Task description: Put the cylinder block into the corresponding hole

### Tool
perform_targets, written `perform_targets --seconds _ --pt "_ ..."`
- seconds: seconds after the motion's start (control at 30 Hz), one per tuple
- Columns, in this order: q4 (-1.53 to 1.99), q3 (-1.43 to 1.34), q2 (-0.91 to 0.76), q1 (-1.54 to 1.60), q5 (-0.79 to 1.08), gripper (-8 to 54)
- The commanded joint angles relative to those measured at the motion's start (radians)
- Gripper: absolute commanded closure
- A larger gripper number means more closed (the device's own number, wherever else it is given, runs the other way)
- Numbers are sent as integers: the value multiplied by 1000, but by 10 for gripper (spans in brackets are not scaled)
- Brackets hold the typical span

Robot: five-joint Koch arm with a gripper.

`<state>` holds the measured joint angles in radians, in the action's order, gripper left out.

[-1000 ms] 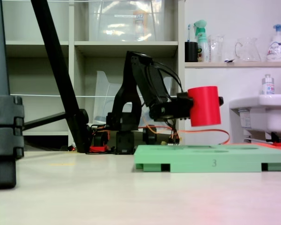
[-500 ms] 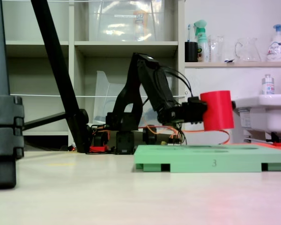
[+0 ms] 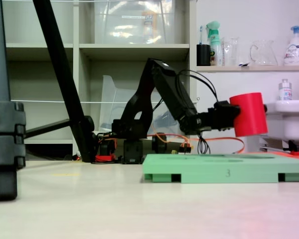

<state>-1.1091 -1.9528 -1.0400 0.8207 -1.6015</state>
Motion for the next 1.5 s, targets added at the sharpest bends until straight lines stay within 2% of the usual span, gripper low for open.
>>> perform_targets --seconds 0.0,0.83,1.47 --pt "-17 64 -21 23 -3 333" --pt "-35 46 72 23 -5 333" --pt "-17 189 192 25 -5 331"
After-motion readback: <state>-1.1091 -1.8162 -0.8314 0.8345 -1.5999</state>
